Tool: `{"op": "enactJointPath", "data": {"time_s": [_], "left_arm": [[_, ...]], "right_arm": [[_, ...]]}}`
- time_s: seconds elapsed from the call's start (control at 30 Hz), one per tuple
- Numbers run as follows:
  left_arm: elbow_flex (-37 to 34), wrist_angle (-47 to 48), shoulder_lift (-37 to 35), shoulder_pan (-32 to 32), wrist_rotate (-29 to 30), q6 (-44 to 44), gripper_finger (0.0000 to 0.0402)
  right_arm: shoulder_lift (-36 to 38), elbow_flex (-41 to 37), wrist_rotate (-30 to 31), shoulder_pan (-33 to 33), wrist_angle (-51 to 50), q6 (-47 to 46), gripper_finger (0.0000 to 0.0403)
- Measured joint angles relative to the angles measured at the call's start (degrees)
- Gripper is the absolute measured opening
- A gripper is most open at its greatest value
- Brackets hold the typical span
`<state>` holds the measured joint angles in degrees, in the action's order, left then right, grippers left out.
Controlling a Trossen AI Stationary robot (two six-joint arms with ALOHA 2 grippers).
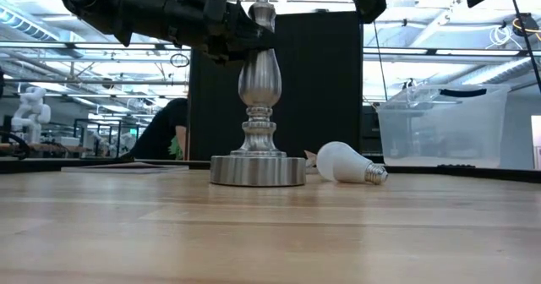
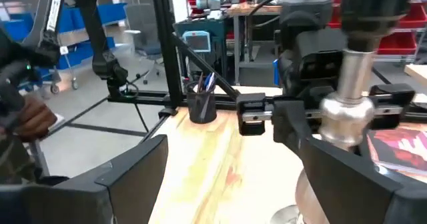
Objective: Screw lightbulb
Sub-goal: Insert the lightbulb into the silver lamp
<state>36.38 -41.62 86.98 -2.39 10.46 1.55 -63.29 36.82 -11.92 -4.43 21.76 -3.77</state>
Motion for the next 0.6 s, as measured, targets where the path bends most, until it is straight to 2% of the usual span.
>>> {"op": "enactJointPath", "data": {"time_s": [0.4, 0.5, 0.6], "left_arm": [[-0.02, -0.02, 0.04, 0.02, 0.00, 0.26, 0.0155], [-0.04, -0.03, 0.04, 0.02, -0.02, 0.25, 0.0155], [-0.04, -0.05, 0.04, 0.02, -0.02, 0.23, 0.0155]], "right_arm": [[-3.52, 0.00, 0.57, 0.20, 1.06, 0.08, 0.0334], [-4.35, 0.00, 6.13, 0.18, -1.08, -3.03, 0.0334], [-5.20, 0.53, 12.67, 0.90, -9.43, -7.45, 0.0334]]}}
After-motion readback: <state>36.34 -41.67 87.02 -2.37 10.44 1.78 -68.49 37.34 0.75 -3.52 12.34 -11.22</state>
